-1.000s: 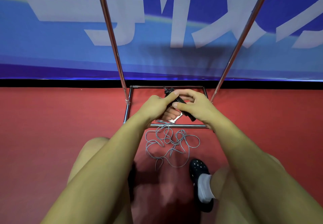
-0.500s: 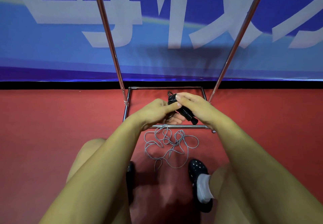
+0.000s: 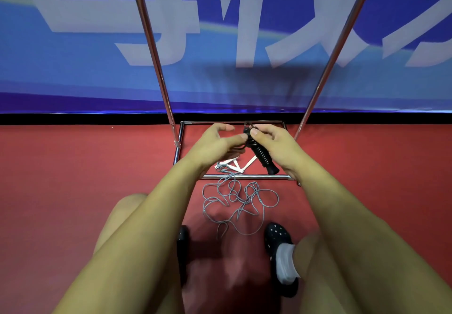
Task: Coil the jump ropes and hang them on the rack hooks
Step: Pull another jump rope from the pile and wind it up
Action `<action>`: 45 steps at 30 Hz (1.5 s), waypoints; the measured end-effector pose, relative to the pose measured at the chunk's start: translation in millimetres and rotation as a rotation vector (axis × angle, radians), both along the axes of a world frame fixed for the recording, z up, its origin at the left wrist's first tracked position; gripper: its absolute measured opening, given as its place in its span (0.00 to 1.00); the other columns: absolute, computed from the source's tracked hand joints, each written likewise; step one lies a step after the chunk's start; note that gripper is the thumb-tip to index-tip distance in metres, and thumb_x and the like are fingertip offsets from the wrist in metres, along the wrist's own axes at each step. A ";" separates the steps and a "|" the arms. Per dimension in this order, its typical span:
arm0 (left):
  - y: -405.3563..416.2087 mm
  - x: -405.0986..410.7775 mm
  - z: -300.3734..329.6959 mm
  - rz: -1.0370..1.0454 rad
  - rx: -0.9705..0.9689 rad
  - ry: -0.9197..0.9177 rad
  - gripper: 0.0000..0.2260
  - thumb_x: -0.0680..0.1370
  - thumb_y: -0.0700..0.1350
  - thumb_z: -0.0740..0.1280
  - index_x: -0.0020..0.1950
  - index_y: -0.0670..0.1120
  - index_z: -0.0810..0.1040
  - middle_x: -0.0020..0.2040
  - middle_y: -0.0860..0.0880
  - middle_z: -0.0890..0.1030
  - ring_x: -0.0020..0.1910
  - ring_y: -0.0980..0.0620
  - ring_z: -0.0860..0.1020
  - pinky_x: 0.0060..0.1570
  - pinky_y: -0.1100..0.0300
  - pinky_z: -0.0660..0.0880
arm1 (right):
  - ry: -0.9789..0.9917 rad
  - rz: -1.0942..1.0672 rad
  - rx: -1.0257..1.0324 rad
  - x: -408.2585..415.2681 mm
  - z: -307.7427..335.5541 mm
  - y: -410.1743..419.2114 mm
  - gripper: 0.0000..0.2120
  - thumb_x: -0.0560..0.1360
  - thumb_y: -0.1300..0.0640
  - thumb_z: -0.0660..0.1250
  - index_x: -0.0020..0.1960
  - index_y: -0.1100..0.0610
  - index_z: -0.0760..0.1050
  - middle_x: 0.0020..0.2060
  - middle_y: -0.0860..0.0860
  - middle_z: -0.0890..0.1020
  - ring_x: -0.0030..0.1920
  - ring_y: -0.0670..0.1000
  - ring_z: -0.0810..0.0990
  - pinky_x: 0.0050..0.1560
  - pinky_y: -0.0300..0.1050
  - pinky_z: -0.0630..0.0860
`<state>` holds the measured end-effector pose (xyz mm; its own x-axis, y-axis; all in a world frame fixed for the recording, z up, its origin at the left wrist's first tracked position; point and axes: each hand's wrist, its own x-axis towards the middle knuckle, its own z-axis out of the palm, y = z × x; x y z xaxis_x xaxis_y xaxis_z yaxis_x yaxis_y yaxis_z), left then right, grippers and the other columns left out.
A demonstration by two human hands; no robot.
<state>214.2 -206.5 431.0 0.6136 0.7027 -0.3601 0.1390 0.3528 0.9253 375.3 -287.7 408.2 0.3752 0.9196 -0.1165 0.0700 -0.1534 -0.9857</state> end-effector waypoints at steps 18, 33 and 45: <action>-7.3 -4.4 12.7 -0.123 0.600 -0.152 0.12 0.81 0.33 0.67 0.64 0.37 0.81 0.54 0.45 0.86 0.52 0.54 0.85 0.55 0.62 0.80 | 0.398 -0.096 0.072 8.4 16.3 -4.6 0.14 0.85 0.54 0.61 0.57 0.62 0.81 0.47 0.56 0.87 0.48 0.54 0.87 0.51 0.43 0.81; -13.7 8.0 -2.0 0.422 0.521 -0.135 0.04 0.78 0.41 0.74 0.50 0.42 0.86 0.41 0.49 0.87 0.41 0.52 0.85 0.52 0.45 0.83 | 0.464 -0.068 0.077 -6.6 12.0 0.8 0.14 0.84 0.54 0.62 0.58 0.63 0.81 0.53 0.59 0.86 0.52 0.57 0.86 0.72 0.63 0.71; -28.1 14.9 -3.0 0.350 0.645 -0.083 0.14 0.76 0.42 0.76 0.62 0.45 0.84 0.52 0.54 0.86 0.52 0.58 0.84 0.58 0.61 0.78 | 0.361 -0.060 0.122 -13.2 13.6 -3.4 0.13 0.85 0.56 0.61 0.59 0.62 0.81 0.51 0.55 0.87 0.54 0.52 0.86 0.56 0.42 0.79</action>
